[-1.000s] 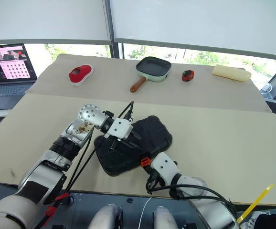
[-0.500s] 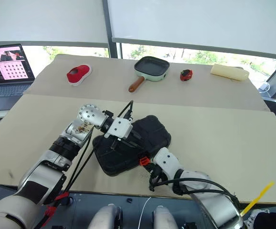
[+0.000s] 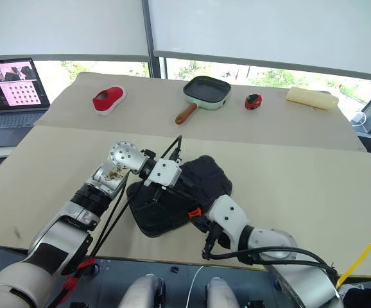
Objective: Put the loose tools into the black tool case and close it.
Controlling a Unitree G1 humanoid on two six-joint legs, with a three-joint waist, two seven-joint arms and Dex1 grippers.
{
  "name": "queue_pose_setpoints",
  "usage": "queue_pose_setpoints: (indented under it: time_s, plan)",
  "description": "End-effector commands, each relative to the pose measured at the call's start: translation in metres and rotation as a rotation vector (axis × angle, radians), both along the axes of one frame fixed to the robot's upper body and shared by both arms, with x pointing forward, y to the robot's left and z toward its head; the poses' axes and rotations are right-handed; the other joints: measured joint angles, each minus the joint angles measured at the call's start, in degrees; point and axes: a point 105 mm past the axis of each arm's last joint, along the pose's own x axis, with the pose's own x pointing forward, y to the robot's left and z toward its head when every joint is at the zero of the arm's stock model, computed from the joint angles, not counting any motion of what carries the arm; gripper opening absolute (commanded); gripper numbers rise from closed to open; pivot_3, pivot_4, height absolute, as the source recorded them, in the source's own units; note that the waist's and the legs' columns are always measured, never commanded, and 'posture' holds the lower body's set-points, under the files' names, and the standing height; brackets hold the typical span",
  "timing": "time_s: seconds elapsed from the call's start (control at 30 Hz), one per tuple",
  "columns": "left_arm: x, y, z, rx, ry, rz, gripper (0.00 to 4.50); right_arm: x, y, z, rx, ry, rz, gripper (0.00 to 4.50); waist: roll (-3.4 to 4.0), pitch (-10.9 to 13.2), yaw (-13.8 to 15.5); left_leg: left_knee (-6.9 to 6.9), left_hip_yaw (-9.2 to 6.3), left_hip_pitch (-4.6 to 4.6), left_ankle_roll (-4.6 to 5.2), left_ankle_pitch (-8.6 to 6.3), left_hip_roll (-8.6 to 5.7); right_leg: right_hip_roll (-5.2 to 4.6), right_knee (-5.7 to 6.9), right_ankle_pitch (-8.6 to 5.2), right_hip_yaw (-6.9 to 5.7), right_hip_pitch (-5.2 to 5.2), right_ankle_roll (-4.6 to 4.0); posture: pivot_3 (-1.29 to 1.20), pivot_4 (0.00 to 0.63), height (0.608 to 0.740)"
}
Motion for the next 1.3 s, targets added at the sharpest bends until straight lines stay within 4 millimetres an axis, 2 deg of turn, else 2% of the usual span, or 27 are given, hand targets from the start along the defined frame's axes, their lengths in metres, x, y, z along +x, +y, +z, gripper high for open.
queue_pose_setpoints:
  time_s: [0.03, 0.2, 0.3, 0.37, 0.5, 0.63, 0.73, 0.77, 0.9, 0.93, 1.0, 1.1, 1.2, 1.3]
  plan:
    - [-0.004, 0.017, -0.041, 0.181, 0.077, 0.028, 1.14, -0.007, -0.002, 0.005, -0.02, -0.006, 0.048, 0.12, 0.0, 0.0, -0.01, 0.0, -0.01, 0.02, 0.0, 0.0, 0.0, 0.0, 0.0, -0.01, 0.0, 0.0, 0.01, 0.0, 0.15, 0.74]
    - [-0.003, 0.016, -0.041, 0.178, 0.076, 0.032, 1.14, 0.008, -0.002, 0.003, -0.016, -0.028, 0.015, 0.12, 0.0, 0.0, -0.06, 0.0, 0.0, 0.03, 0.0, 0.0, 0.01, 0.02, 0.0, -0.11, 0.0, 0.01, 0.12, 0.0, 0.15, 0.74]
    - [-0.002, 0.016, -0.04, 0.176, 0.076, 0.035, 1.14, 0.032, 0.001, 0.009, 0.004, -0.089, -0.046, 0.12, -0.02, -0.02, -0.12, 0.0, 0.0, 0.04, 0.0, 0.0, 0.01, 0.04, 0.0, -0.16, 0.01, 0.01, 0.23, 0.0, 0.15, 0.74]
    - [-0.002, 0.016, -0.04, 0.175, 0.075, 0.037, 1.14, 0.037, 0.003, 0.012, 0.012, -0.113, -0.049, 0.12, -0.03, -0.03, -0.2, 0.0, 0.0, 0.05, 0.0, 0.0, 0.02, 0.05, 0.02, -0.15, 0.02, 0.01, 0.23, 0.0, 0.15, 0.74]
    - [0.0, 0.019, -0.041, 0.175, 0.078, 0.057, 1.14, 0.034, 0.002, 0.02, 0.04, -0.107, -0.022, 0.12, -0.02, -0.03, -0.5, 0.0, 0.0, 0.09, 0.01, 0.0, 0.05, 0.1, 0.07, -0.09, 0.02, 0.01, 0.14, 0.0, 0.15, 0.74]
    - [0.003, 0.028, -0.04, 0.162, 0.098, 0.111, 1.14, 0.019, -0.008, 0.025, 0.03, -0.074, 0.037, 0.12, 0.0, -0.03, -0.47, 0.0, 0.0, 0.09, 0.01, 0.0, 0.05, 0.07, 0.06, -0.04, 0.02, 0.02, 0.22, 0.0, 0.15, 0.74]
    - [0.008, 0.043, -0.03, 0.129, 0.111, 0.188, 1.78, 0.006, -0.025, 0.034, 0.013, -0.047, 0.087, 0.79, -0.01, -0.03, -0.46, 0.0, -0.02, 0.08, 0.01, 0.0, 0.05, 0.06, 0.05, 0.02, 0.03, 0.04, 0.32, 0.0, 0.15, 0.74]
    - [0.008, 0.05, -0.026, 0.12, 0.118, 0.207, 2.26, 0.002, -0.031, 0.039, 0.011, -0.04, 0.108, 1.21, 0.01, -0.03, -0.61, 0.0, -0.03, 0.08, 0.0, 0.0, 0.06, 0.06, 0.04, 0.03, 0.03, 0.04, 0.33, 0.0, 0.15, 0.74]
    - [0.005, 0.094, 0.0, 0.078, 0.154, 0.341, 3.62, -0.013, -0.057, 0.059, -0.008, 0.004, 0.19, 2.56, 0.15, 0.05, -2.1, -0.15, 0.0, 0.16, 0.03, -0.02, 0.14, 0.15, 0.09, 0.07, 0.07, -0.04, 0.22, 0.0, 0.15, 0.74]
    - [0.001, 0.107, 0.008, 0.062, 0.178, 0.384, 3.89, -0.013, -0.064, 0.066, 0.005, 0.017, 0.195, 2.8, 0.15, 0.06, -2.26, -0.24, -0.01, 0.23, 0.03, -0.02, 0.16, 0.16, 0.1, 0.06, 0.07, -0.04, 0.19, 0.0, 0.15, 0.74]
    - [-0.009, 0.132, 0.023, 0.041, 0.241, 0.47, 4.5, -0.011, -0.078, 0.081, 0.035, 0.032, 0.187, 3.61, 0.19, 0.1, -2.42, -0.55, 0.0, 0.49, 0.03, -0.01, 0.16, 0.18, 0.09, -0.02, 0.11, 0.01, 0.14, 0.0, 0.15, 0.74]
    - [-0.031, 0.167, 0.045, 0.016, 0.336, 0.597, 4.5, -0.006, -0.101, 0.101, 0.062, 0.043, 0.16, 4.49, 0.32, 0.63, -2.29, -0.76, 0.01, 0.49, 0.03, -0.01, 0.16, 0.17, 0.1, -0.07, 0.12, -0.06, 0.06, 0.0, 0.15, 0.74]
    - [-0.054, 0.196, 0.06, -0.009, 0.375, 0.716, 4.5, -0.003, -0.12, 0.116, 0.086, 0.058, 0.134, 4.49, 0.3, 1.08, -1.97, -0.86, 0.02, 0.34, 0.02, -0.01, 0.09, 0.05, 0.1, -0.04, 0.12, -0.25, -0.02, 0.0, 0.15, 0.74]
    - [-0.068, 0.208, 0.067, -0.028, 0.408, 0.779, 4.5, -0.003, -0.128, 0.12, 0.079, 0.065, 0.134, 4.49, 0.29, 1.1, -0.86, -0.87, 0.01, 0.02, 0.0, -0.03, 0.0, -0.07, 0.09, -0.09, 0.07, -0.54, 0.07, 0.0, 0.15, 0.74]
